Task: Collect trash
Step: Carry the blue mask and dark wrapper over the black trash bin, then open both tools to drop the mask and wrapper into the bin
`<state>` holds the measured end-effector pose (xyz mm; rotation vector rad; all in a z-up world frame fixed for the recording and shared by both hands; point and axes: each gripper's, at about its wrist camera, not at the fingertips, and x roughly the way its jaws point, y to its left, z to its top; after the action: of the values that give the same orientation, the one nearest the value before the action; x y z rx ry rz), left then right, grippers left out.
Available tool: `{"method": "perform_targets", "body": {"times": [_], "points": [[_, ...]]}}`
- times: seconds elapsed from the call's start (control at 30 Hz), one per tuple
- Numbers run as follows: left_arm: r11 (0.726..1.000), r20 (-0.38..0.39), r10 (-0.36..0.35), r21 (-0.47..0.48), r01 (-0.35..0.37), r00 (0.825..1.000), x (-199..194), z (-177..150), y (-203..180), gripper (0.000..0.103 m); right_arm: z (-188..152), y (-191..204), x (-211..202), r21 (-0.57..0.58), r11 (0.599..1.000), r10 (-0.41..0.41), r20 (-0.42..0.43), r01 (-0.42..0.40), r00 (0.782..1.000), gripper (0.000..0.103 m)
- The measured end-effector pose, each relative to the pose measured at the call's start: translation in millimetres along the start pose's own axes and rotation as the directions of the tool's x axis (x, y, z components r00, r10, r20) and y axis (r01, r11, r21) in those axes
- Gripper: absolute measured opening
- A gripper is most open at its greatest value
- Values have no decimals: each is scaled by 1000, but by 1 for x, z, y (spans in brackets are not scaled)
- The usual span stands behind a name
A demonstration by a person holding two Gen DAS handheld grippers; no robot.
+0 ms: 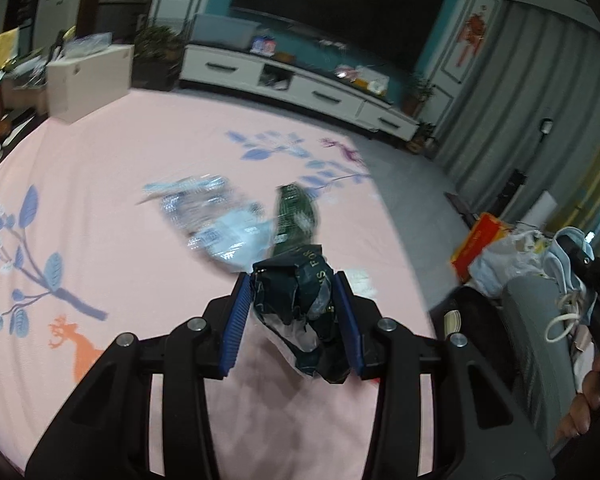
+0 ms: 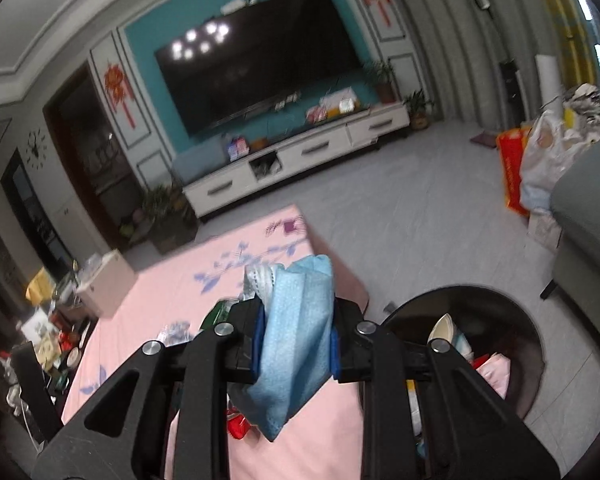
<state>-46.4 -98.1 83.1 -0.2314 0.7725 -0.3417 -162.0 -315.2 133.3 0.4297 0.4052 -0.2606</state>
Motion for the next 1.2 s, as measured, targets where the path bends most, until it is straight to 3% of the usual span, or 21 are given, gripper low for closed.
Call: {"method": "perform_targets", "body": {"times": [0.23,0.47,0.67,0.93,1.0,1.03,1.07,1.13,1.2], "points": [[984,-4,-143,109,143,990,-7,1,-81,43,16,-46,-39,63,990,-134,94,128,987,26],[930,-151,-279,203,306,948,26,-24,-174,43,14,-108,-41,159,958,-248,46,238,968,26],[907,-312,-289,214,363,905,77,-56,-226,43,7,-148,-17,220,933,-277,-73,286,958,26],[898,-390,-237,261,353,890,113,-81,-253,43,-15,-178,31,231,904,-295,-267,358,917,26],[899,-391,-223,272,344,893,118,-84,-258,50,-16,-178,33,233,906,-284,-282,352,917,28],[898,-389,-222,276,343,894,117,-85,-259,53,-16,-177,34,231,908,-281,-284,350,917,33],[899,-388,-219,277,340,895,118,-85,-259,63,-16,-176,34,230,908,-281,-282,349,917,38],[899,-379,-214,284,334,900,116,-84,-259,78,-15,-177,31,240,910,-271,-270,337,924,59],[900,-361,-197,302,315,911,111,-81,-256,88,-12,-176,27,255,914,-254,-249,317,934,66]]}}
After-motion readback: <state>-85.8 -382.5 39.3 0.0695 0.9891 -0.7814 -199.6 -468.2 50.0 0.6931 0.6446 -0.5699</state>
